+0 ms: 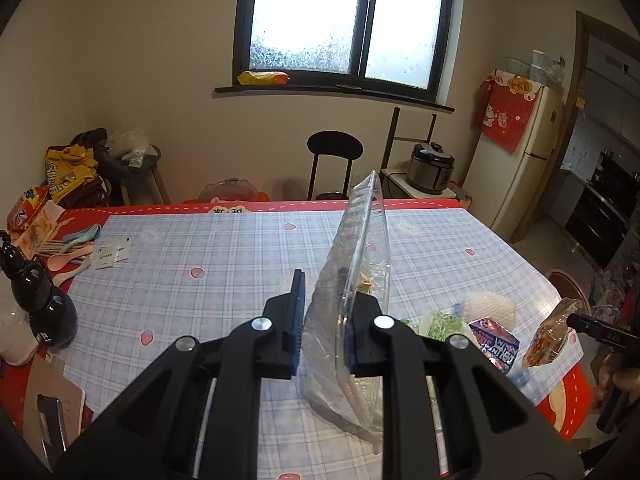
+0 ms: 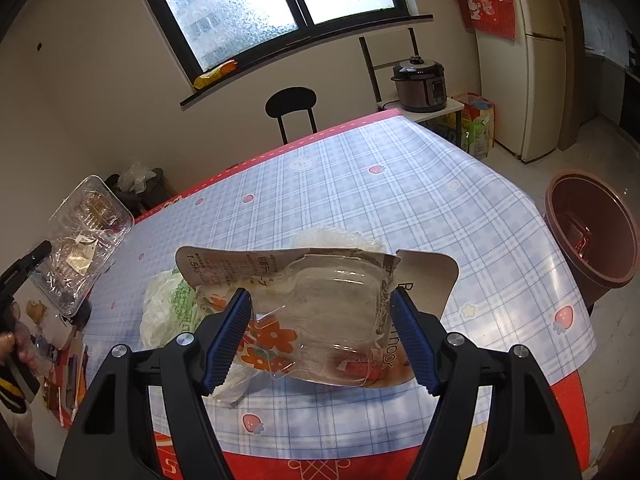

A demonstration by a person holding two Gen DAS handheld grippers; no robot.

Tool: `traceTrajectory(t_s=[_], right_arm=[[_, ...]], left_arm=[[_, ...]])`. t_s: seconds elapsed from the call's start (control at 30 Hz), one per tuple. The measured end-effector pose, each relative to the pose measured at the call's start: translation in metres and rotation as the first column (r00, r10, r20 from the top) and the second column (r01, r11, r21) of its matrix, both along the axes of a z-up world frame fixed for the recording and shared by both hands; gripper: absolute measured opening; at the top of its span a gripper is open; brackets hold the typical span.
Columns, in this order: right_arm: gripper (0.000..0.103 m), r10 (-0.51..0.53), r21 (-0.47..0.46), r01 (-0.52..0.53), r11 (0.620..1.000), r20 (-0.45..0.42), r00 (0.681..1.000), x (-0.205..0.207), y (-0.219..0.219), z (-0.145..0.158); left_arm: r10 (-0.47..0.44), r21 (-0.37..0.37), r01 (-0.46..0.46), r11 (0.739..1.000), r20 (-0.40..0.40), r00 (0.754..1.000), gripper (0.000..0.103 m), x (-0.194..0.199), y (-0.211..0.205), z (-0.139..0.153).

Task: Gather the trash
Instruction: 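Carry the package to the brown bin and open the right tool, then carry the clamshell over the bin and open the left tool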

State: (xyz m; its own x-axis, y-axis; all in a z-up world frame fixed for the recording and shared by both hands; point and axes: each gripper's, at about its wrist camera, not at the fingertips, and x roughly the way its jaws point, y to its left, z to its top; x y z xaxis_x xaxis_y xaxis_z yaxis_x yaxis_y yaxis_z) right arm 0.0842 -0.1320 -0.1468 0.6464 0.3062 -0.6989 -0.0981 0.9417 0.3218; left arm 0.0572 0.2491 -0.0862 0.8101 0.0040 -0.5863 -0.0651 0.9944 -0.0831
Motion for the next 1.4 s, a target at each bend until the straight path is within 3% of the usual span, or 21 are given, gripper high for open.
traceTrajectory(t_s=[0.33, 0.67, 0.97, 1.13, 1.2, 1.23, 1.4], right_arm=[[0.071, 0.005, 0.011, -0.005, 1.000, 0.043, 0.999, 0.014, -0.068, 0.019], [0.071, -0.069, -0.037, 0.072, 0.997, 0.072, 0.995, 0.045, -0.190, 0.030], [0.071, -0.171, -0.155, 0.179, 0.972, 0.064, 0.983, 0.092, -0.314, 0.015], [0.071, -0.244, -0.206, 0.247, 0.947, 0.040, 0.969, 0.114, -0.361, -0.002], [0.079, -0.278, -0.206, 0.275, 0.939, 0.019, 0.961, 0.122, -0.377, -0.010], [0.090, -0.289, -0.199, 0.285, 0.937, 0.012, 0.957, 0.125, -0.383, -0.011], [0.098, -0.321, -0.200, 0.329, 0.923, 0.071, 0.944, 0.118, -0.395, 0.003]], left_arm=[[-0.005, 0.002, 0.005, 1.000, 0.036, 0.999, 0.020, 0.001, -0.071, 0.024], [-0.047, -0.022, 0.048, 0.999, 0.061, 0.997, 0.020, 0.023, -0.176, 0.029], [-0.097, -0.042, 0.099, 0.994, 0.036, 0.995, 0.020, 0.054, -0.268, 0.011], [-0.127, -0.030, 0.127, 0.991, 0.007, 0.992, 0.020, 0.065, -0.300, 0.002], [-0.140, -0.021, 0.140, 0.990, -0.001, 0.990, 0.020, 0.067, -0.310, 0.001], [-0.146, -0.017, 0.146, 0.989, -0.002, 0.989, 0.020, 0.067, -0.311, 0.001], [-0.202, -0.001, 0.202, 0.979, 0.000, 0.979, 0.020, 0.073, -0.333, 0.006]])
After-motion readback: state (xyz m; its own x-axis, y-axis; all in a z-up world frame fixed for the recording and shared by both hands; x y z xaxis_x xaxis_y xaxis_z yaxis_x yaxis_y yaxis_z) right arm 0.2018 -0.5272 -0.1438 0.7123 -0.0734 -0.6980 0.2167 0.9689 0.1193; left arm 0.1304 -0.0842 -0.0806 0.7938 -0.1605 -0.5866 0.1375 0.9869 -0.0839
